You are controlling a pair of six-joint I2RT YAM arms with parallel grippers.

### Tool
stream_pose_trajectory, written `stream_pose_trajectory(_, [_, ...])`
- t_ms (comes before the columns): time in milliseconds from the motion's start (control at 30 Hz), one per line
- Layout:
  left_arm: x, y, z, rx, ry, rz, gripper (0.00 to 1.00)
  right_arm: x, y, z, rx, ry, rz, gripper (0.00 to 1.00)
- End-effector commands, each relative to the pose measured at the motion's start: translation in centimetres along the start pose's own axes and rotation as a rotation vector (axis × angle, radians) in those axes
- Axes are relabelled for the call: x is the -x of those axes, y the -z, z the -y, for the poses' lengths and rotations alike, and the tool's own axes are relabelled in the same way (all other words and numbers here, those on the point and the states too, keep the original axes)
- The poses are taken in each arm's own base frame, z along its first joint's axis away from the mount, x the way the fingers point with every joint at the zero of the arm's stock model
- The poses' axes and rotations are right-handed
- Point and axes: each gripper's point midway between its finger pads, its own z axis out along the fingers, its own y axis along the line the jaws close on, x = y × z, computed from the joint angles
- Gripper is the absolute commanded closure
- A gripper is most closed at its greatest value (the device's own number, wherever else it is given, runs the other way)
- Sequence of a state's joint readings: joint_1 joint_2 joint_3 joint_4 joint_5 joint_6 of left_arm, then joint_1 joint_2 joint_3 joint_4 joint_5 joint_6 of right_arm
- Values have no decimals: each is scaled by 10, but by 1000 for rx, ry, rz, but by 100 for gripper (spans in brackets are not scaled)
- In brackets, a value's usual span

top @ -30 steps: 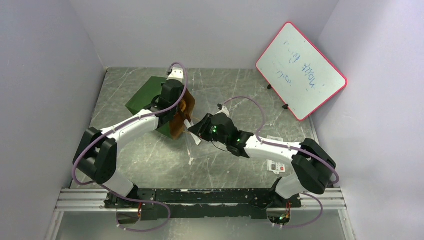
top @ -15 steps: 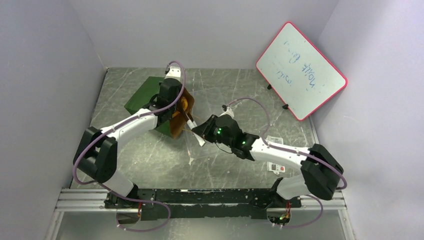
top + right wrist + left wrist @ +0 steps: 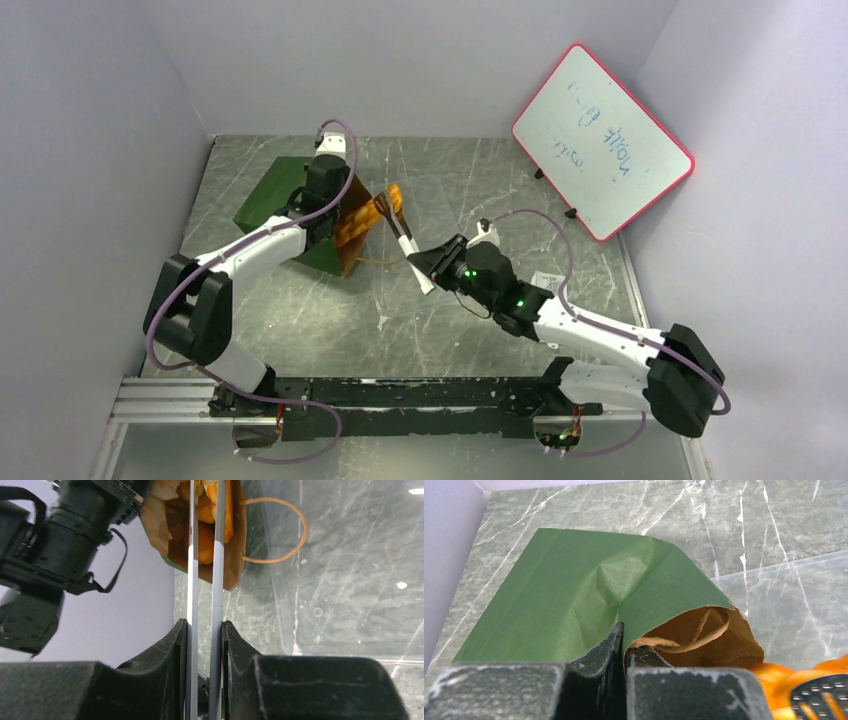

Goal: Take the fake bread out of the paper bag
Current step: Take out the fake bread from the paper bag.

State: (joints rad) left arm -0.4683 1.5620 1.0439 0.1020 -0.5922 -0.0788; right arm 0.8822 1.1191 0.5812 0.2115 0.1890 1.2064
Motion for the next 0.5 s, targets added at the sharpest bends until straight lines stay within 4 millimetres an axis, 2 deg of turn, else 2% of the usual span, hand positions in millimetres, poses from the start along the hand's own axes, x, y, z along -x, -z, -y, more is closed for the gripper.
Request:
stream_pose_trajectory(0, [7,7,-10,7,40,7,93,37,15,-31,99,-45,147,100])
stream_pose_trajectory(233, [10,8,-15,20,34,2,93,63,36,-46,129,-44,226,100])
stream_pose_trajectory(467, [8,12,-27,44,28,0,93,91,55,-50,133,-44,306,100])
